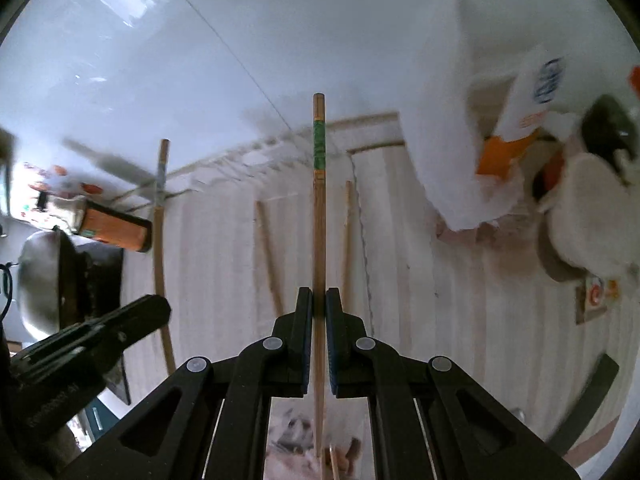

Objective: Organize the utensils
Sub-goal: 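Carry both held chopsticks over to the clear plastic rack, then open both tools to release the chopsticks into the rack, then grasp a plain chopstick with the left tool while the right tool grasps a patterned one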

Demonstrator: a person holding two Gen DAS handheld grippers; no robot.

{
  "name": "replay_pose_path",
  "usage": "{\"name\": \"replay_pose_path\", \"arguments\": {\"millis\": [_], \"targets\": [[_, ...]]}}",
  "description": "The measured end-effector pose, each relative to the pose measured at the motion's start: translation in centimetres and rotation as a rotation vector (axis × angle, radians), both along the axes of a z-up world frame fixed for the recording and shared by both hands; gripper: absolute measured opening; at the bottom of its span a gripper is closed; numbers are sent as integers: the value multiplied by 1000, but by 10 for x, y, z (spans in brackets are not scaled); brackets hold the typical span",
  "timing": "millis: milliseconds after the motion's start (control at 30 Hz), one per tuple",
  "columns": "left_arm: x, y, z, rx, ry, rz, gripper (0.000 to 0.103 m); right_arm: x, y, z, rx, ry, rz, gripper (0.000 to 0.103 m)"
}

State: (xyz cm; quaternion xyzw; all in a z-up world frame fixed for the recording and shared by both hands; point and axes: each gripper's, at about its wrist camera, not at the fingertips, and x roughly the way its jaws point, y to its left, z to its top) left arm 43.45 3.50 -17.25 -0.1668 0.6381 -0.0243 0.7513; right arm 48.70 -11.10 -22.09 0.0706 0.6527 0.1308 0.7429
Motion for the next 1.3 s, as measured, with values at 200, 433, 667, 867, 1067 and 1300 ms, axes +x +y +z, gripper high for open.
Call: {"name": "replay_pose_path", "arguments": {"millis": [200,433,667,867,1067,1300], "targets": [[5,3,-14,22,51,5,8,9,14,-33,-26,88,37,13],[-14,11,12,166,-36,50,62,-6,2,-4,-79,10,37,36],[-59,10,41,379,-195,104,103,-49,-13,37,-177,-177,33,73],[-110,6,42,489,-226,139,103,-100,-28,41,-186,-226,14,74],[-176,3,-4,569,-139,204,103,-168,-40,-2,-121,-87,21,55],[-229,-2,-73,554,33,207,103,-239,-40,-79,-57,123,62,34]]}}
